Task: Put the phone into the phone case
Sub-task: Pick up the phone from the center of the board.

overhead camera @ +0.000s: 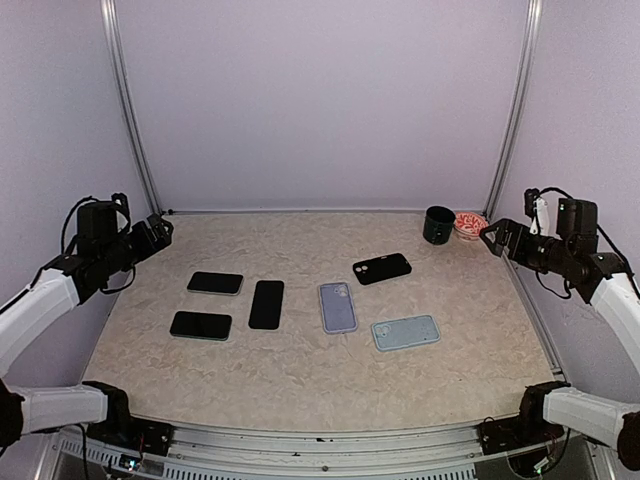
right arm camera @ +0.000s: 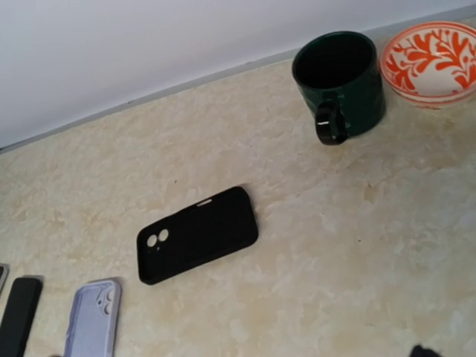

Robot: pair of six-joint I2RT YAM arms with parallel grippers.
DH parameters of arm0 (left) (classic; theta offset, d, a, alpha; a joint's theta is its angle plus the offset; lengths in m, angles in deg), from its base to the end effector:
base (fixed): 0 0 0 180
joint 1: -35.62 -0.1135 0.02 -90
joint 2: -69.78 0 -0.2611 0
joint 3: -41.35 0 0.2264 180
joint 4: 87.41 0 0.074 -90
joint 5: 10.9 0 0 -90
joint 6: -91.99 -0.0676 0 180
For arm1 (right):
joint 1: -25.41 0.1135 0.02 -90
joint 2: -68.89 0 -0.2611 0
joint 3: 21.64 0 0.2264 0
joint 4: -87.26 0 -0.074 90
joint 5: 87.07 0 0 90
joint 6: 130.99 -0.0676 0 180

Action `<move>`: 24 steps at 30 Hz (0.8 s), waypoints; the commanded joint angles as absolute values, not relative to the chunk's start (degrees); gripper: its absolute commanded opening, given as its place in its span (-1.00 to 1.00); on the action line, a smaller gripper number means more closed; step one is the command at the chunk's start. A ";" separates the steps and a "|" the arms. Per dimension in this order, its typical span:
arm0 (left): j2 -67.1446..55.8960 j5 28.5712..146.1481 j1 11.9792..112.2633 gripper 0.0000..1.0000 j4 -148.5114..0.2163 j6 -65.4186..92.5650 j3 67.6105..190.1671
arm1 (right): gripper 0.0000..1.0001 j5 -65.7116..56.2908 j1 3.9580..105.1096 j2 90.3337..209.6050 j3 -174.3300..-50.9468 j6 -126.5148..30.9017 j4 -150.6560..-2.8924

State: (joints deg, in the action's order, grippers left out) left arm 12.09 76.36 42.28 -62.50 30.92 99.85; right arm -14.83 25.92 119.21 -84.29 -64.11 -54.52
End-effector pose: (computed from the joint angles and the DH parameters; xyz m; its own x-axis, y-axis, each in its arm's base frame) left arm 0.2348 -0.0242 0.2796 -0.3900 -0.4409 -0.8084 -0.1327 0.8956 -0.4245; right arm 0.1988 0.0224 0.3024 -0.5126 0.3694 -0.7751 -0.0887 0.8751 0.4757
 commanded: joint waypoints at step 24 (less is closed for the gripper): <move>11.82 82.11 43.88 0.98 -68.28 36.66 95.51 | 0.99 -27.25 27.10 119.34 -77.97 -67.42 -62.46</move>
State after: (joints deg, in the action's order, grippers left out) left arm 13.31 82.58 41.60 -68.60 37.78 94.06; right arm -24.86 26.12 119.24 -79.96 -69.02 -60.68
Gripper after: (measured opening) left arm 0.989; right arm 0.995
